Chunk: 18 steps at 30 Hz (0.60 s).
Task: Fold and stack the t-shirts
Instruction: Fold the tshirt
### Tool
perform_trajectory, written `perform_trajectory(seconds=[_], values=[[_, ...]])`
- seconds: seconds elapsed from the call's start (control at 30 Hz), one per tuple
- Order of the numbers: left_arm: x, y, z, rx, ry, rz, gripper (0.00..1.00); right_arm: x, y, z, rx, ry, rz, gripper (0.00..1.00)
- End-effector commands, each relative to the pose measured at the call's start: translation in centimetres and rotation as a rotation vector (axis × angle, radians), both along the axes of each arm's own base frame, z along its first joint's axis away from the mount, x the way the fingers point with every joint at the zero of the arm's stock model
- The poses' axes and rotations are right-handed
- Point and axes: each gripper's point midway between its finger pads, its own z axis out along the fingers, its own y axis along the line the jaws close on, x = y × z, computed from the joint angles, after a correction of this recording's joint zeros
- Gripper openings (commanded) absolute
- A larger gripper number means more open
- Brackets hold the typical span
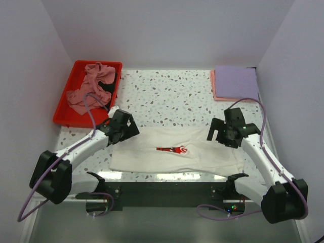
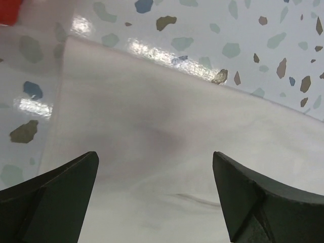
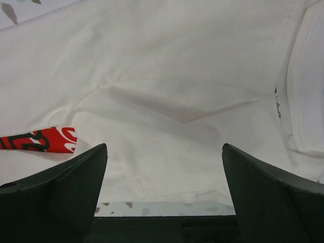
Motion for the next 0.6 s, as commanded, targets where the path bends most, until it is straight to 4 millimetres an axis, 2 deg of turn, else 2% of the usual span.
perform_trajectory(seconds=[0.0,0.03,0.1,0.2,0.3,0.43,0.47,0.5,0.57], values=[[2.5,-3.4,0.6,-0.055,-0.053,-0.122,1.0,2.9,0.6,-1.9,0.027,-0.009,-0.057,0.99],[2.5,-3.6,0.2,-0.049,-0.041,-0.129,1.0,3.2,0.4,-3.1,0.008,0.029,-0.068,0.99],[2.1,-3.5,-1.2,-0.027,0.0,-0.134,1.0,3.9,0.2,-4.2,-0.011,0.045,-0.083,0.99],[1.2,-2.9,-2.7,0.003,0.042,-0.145,1.0,5.5,0.7,-5.9,-0.002,0.059,-0.088,0.99],[-0.4,-1.9,-3.9,0.032,0.086,-0.139,1.0,6.2,1.2,-7.8,0.006,0.106,-0.083,0.99],[-3.1,-1.0,-5.2,0.016,0.132,-0.135,1.0,7.5,3.2,-9.8,0.031,0.149,-0.02,0.99],[-3.7,-0.7,-5.5,0.019,0.145,-0.13,1.0,8.0,3.4,-9.4,0.035,0.133,-0.019,0.99],[-4.2,-0.5,-5.6,0.021,0.154,-0.126,1.0,7.9,4.3,-10.2,0.02,0.153,0.011,0.99],[-5.4,0.4,-5.9,0.036,0.178,-0.09,1.0,9.0,5.5,-10.2,0.01,0.144,0.044,0.99]])
